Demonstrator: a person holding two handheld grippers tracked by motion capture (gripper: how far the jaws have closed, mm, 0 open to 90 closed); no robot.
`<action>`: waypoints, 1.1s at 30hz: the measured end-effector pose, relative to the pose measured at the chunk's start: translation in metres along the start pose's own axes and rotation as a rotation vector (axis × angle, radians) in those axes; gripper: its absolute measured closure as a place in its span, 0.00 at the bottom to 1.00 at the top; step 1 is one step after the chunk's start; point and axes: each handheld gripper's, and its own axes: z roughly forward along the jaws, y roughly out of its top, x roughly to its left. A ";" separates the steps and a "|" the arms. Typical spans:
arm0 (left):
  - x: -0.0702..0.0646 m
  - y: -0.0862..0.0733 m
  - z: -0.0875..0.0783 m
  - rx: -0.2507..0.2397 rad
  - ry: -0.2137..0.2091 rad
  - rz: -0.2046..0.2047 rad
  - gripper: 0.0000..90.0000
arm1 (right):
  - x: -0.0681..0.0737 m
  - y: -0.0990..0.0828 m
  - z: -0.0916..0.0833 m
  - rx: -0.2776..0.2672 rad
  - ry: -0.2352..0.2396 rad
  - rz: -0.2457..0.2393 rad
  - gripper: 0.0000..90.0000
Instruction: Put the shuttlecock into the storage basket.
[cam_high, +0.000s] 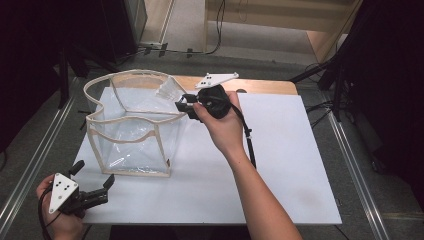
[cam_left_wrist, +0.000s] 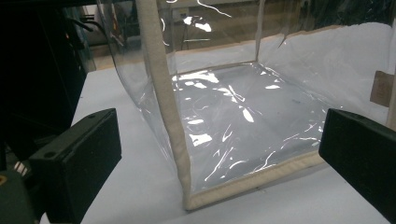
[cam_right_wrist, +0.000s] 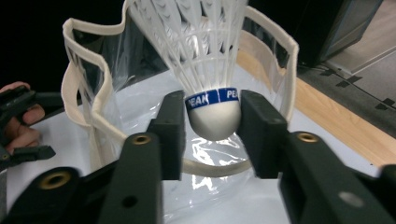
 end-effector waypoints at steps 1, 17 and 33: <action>0.000 0.000 0.000 0.000 0.000 0.000 0.00 | 0.000 0.000 0.000 -0.011 0.006 0.000 0.48; 0.000 0.000 0.000 0.001 0.000 0.001 0.00 | -0.004 -0.023 -0.023 -0.015 -0.015 -0.018 0.00; 0.000 0.000 0.000 0.001 0.001 0.005 0.00 | -0.015 -0.054 -0.051 -0.054 -0.048 -0.005 0.00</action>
